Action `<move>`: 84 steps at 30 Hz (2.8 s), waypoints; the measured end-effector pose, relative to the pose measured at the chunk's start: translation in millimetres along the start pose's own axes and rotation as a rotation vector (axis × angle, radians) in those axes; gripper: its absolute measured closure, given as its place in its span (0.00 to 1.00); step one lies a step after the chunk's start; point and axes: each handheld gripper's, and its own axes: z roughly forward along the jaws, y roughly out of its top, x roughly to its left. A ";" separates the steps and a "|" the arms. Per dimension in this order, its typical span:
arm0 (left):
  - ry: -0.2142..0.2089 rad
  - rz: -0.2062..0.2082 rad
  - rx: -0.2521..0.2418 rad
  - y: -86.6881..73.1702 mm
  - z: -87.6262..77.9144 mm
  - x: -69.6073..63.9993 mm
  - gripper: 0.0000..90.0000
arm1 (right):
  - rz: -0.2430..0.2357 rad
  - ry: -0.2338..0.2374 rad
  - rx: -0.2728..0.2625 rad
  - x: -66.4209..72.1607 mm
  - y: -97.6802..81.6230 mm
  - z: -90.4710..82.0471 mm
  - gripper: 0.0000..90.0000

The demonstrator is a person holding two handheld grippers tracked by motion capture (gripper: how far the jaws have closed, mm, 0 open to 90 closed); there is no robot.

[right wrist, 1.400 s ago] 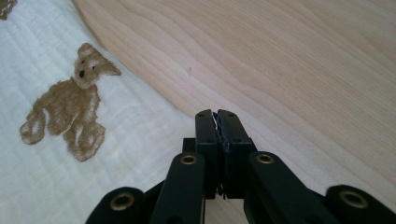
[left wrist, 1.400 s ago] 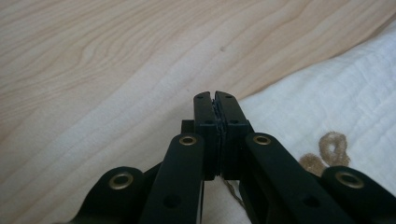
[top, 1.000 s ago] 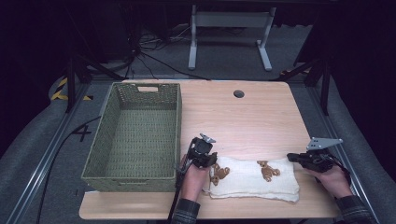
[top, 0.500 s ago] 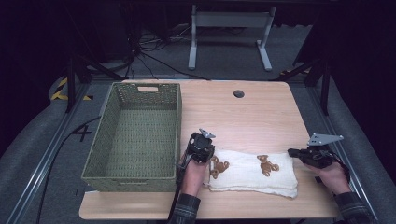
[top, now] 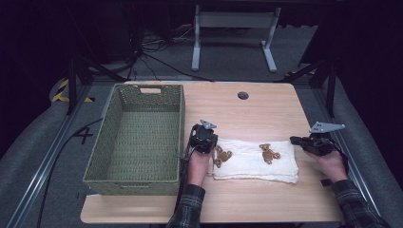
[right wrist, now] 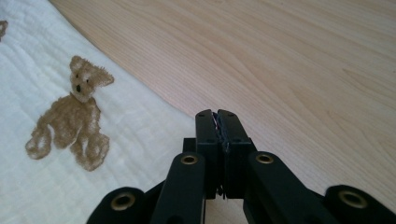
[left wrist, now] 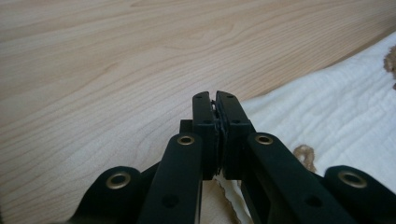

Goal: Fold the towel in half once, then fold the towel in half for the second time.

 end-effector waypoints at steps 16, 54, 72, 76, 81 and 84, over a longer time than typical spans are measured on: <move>0.042 0.052 -0.032 -11.6 -31.3 -22.8 0.97 | -0.005 0.035 -0.045 12.6 -8.8 -27.9 0.98; 0.052 0.023 0.009 -68.2 -58.4 -54.5 0.97 | -0.046 0.113 0.004 62.2 -45.2 -65.0 0.98; -0.063 0.127 0.111 -58.1 -41.4 -59.5 0.99 | -0.047 0.202 0.065 74.8 -48.2 -54.8 0.99; -0.045 0.141 0.155 -60.5 -19.5 -52.1 0.99 | -0.067 0.214 0.148 77.3 -52.7 -41.8 0.99; -0.028 0.145 0.141 -59.1 -17.2 -48.9 0.99 | -0.071 0.218 0.167 73.0 -52.6 -37.2 1.00; -0.032 0.159 0.129 -55.4 -23.2 -52.8 0.95 | -0.063 0.216 0.157 73.5 -51.0 -38.3 0.99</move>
